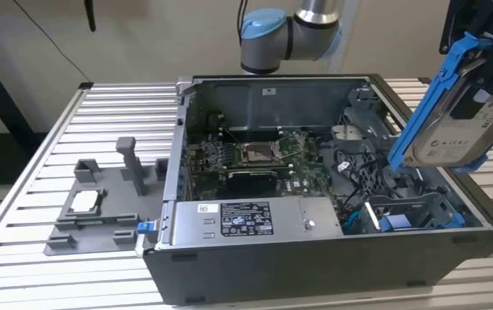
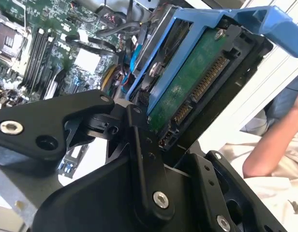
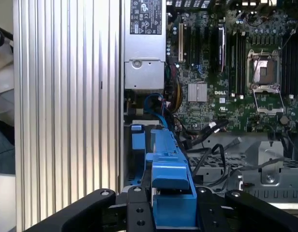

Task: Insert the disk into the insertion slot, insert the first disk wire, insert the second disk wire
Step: 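Insert the disk into the insertion slot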

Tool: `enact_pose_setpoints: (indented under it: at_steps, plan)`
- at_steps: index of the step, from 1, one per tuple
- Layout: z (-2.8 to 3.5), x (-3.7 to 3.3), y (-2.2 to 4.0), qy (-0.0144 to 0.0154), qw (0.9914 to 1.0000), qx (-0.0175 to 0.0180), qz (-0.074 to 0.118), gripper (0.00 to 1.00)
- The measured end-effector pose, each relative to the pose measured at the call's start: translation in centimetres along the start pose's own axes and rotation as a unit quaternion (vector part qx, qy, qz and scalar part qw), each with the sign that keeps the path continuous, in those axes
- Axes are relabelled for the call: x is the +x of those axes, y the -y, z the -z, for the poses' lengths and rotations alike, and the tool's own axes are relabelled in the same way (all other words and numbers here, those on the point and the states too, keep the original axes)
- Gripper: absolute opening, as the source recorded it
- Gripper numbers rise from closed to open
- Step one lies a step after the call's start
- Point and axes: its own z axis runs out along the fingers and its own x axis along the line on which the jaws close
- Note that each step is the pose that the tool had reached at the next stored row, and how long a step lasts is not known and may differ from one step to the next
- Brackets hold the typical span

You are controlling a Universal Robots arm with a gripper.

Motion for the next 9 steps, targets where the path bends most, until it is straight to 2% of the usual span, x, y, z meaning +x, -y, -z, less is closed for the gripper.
enact_pose_setpoints:
  at_steps: [9]
  plan:
    - [-1.31,0.13,0.06,-0.0003,0.99999,0.0,0.005,0.33]
